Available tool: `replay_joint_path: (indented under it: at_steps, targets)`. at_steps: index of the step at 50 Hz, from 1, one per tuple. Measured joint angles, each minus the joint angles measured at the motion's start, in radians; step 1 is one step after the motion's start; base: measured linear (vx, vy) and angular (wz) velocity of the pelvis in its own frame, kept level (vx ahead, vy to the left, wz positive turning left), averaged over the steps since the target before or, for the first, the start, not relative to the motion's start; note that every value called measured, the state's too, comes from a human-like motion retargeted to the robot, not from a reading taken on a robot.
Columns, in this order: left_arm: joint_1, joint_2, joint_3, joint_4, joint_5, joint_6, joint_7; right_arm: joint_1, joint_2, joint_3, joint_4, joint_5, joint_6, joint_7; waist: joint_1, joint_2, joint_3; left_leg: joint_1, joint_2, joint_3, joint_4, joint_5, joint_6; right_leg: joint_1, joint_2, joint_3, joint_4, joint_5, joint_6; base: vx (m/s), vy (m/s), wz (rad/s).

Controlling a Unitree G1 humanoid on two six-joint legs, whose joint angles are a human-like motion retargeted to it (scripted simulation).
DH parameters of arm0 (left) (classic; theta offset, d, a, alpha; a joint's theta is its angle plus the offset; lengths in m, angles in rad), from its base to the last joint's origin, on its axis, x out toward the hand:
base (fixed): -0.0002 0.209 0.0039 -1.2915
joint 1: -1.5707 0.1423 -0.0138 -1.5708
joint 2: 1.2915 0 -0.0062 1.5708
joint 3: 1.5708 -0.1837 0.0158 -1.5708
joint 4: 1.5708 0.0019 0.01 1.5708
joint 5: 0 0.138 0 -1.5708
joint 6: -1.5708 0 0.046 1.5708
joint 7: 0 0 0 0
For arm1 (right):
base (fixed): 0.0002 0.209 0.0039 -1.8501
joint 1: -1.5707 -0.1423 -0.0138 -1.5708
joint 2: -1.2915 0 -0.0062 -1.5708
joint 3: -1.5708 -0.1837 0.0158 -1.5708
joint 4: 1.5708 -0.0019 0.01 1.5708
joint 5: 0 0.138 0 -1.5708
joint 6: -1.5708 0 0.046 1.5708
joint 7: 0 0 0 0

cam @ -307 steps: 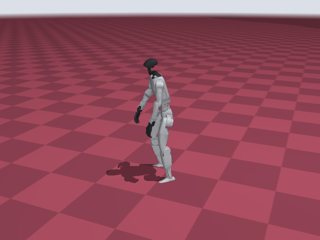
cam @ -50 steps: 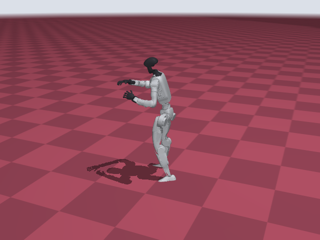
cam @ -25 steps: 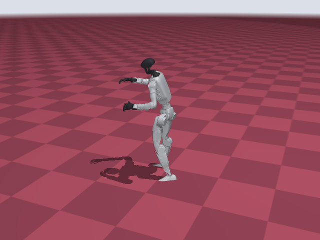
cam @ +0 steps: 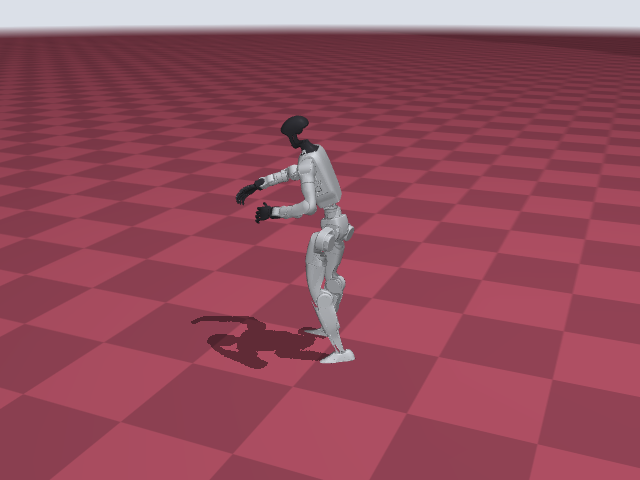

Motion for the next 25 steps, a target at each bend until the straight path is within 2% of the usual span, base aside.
replay_joint_path:
  at_steps: [13, 25]
  targets:
    - [0.028, -0.052, 0.002, 0.007, -0.060, -0.021, 0.069, 0.007, 0.082, -0.054, -0.035, 0.108, -0.075, -0.113, -0.022, 0.036, 0.011, 0.002, -0.006, -0.002, -0.017, 0.004, -0.004, -0.008, 0.006, -0.012, -0.001, -0.001, 0.000, 0.00, 0.00, 0.00]
    - [0.042, -0.115, 0.030, 0.016, -0.210, -0.059, 0.159, 0.090, 0.139, -0.102, -0.136, 0.175, -0.130, -0.246, -0.034, 0.036, 0.020, 0.029, -0.021, 0.008, -0.049, 0.015, -0.006, -0.002, 0.007, -0.011, -0.001, -0.006, 0.000, 0.00, 0.00, 0.00]
